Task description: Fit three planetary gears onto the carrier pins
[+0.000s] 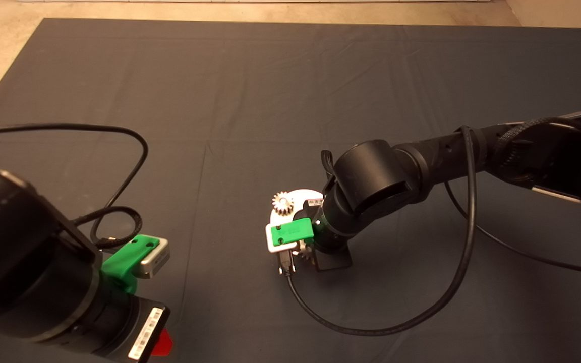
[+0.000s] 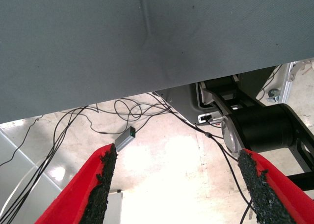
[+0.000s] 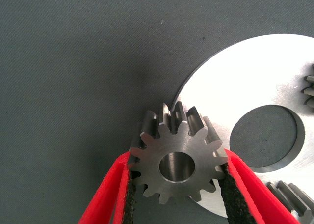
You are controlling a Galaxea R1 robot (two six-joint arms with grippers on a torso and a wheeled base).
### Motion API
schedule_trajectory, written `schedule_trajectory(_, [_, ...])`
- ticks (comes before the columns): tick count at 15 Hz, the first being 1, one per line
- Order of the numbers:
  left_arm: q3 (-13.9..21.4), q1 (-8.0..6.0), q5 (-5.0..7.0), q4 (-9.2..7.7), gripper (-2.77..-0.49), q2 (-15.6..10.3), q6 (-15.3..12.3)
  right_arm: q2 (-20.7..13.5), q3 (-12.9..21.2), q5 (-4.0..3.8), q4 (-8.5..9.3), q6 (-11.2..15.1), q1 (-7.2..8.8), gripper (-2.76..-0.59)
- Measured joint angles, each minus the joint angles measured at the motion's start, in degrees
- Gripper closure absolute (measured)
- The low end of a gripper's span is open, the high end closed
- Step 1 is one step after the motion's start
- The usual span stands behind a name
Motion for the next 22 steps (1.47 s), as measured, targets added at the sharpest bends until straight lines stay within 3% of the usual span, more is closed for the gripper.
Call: schedule_trajectory(22, [0.00, 0.02, -0.02, 0.00, -1.75, 0.18, 0.00, 0.05, -0.01, 0.00, -0.49, -0.20, 0.83, -1.04])
